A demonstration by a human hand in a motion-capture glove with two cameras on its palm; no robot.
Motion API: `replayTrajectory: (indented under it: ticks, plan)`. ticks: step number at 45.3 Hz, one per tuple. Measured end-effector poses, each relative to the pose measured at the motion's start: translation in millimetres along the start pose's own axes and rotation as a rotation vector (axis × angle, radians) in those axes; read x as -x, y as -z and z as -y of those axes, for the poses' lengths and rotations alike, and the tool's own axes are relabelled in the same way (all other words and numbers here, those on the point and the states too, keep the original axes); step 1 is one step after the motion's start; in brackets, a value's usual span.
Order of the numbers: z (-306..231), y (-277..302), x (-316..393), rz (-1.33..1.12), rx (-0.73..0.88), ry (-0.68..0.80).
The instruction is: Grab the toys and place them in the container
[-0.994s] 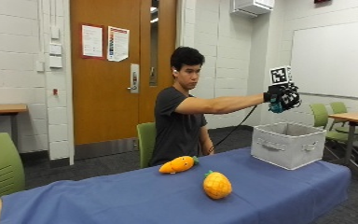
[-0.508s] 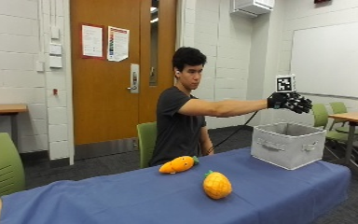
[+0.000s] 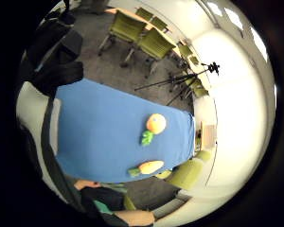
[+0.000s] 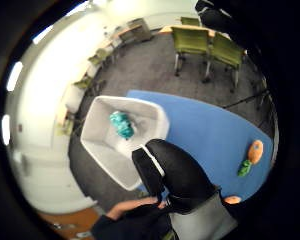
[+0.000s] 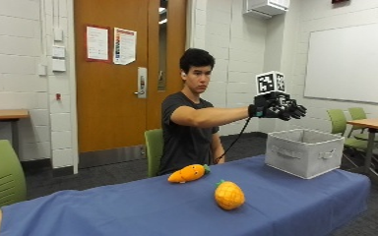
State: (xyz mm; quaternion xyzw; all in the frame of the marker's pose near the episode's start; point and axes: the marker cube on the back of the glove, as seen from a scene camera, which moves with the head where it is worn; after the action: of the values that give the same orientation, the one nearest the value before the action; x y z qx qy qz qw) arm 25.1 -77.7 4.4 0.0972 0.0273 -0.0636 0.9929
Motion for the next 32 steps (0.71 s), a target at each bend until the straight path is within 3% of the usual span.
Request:
replayTrajectory:
  ticks: [15,32]
  plan:
    - [-25.2,-62.8,-182.7,0.068,0.062,-0.208]
    - [-52.1,-183.2,-261.6,0.031,0.240,-0.293]
